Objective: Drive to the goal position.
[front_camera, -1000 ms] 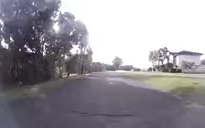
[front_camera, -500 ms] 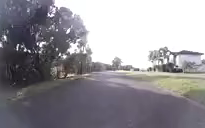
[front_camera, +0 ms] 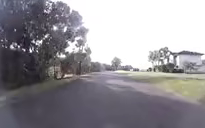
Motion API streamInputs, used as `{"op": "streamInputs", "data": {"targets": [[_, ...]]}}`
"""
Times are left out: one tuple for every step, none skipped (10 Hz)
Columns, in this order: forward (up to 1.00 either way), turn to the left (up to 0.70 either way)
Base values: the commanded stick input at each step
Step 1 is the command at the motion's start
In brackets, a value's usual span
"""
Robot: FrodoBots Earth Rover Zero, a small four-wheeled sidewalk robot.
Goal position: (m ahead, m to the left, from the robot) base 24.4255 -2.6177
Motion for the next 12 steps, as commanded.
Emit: {"op": "streamInputs", "data": {"targets": [[1.00, 0.00], [1.00, 0.00], [1.00, 0.00], [1.00, 0.00], [1.00, 0.00], [1.00, 0.00], [1.00, 0.00], [1.00, 0.00], [1.00, 0.00], [1.00, 0.00], [1.00, 0.00], [1.00, 0.00]]}}
